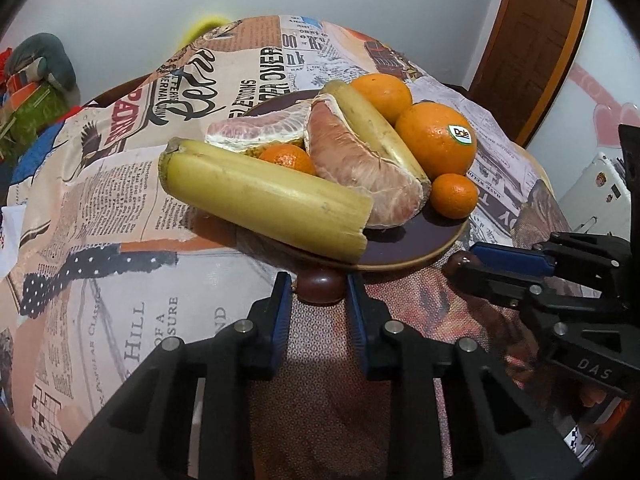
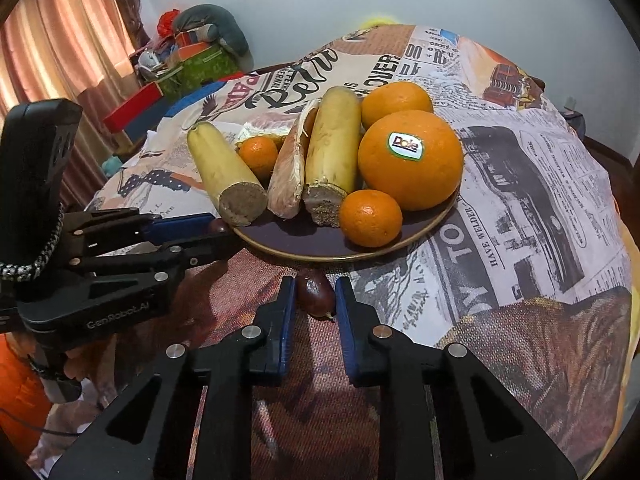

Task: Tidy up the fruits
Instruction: 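Grasp the red grape with the left tool while the right grasps the brown date, then lower the grape onto the plate with the left tool while the right drops the date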

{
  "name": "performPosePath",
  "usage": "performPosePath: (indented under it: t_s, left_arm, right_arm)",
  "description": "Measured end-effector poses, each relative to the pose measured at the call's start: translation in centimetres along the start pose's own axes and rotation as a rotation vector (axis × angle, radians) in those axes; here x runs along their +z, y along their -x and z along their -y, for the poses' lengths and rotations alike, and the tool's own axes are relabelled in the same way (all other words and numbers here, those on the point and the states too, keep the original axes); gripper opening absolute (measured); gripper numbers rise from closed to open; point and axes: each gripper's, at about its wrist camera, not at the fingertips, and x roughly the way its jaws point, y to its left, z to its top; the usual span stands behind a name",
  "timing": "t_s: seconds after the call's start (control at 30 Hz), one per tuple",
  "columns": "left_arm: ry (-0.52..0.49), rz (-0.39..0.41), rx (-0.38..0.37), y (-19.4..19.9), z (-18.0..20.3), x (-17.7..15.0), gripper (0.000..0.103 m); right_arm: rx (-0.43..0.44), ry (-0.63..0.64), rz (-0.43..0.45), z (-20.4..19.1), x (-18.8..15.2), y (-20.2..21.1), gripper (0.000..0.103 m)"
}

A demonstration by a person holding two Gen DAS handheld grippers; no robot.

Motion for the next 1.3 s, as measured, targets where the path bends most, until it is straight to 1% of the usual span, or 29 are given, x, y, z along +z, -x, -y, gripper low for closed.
performPosePath:
  t_s: [0.23,0.37,0.5,0.6,0.7,0.83,1.03,1.3]
  left_arm:
    - [-0.013,0.015,-0.003,1.6,0.6,-0.6,0.027]
    - [-0.021,0.047,-0.002,3.2,0.9,-0.3,0.027]
    - [-0.02,0.095,-0.005,4.8,1.1,0.7,0.027]
    - [-0.023,0.14,-0.004,5.8,1.2,2.1,0.027]
    - [-0.025,0.168,-0.005,6.1,1.2,3.4,0.027]
    - [-0.029,0.186,-0.001,5.7,1.1,4.8,0.027]
    - [-0.023,0.171,0.011,3.9,0.2,6.5,0.027]
    - [-0.028,0.145,0.007,1.6,-0.2,6.8,0.027]
  right_arm:
    - [-0.013,-0.005,0.026,0.0,0.1,1.3,0.018]
    - [-0.02,-0.001,0.051,-0.1,0.6,2.3,0.018]
    - [-0.026,0.007,0.081,-0.1,1.5,3.0,0.018]
    - [-0.03,0.013,0.107,-0.1,2.3,3.5,0.018]
    - [-0.037,0.018,0.13,0.2,3.3,3.7,0.018]
    - [-0.042,0.027,0.152,0.5,4.7,3.5,0.018]
    - [-0.053,0.051,0.162,1.0,6.8,2.1,0.018]
    - [-0.071,0.074,0.151,1.6,8.7,-0.2,0.018]
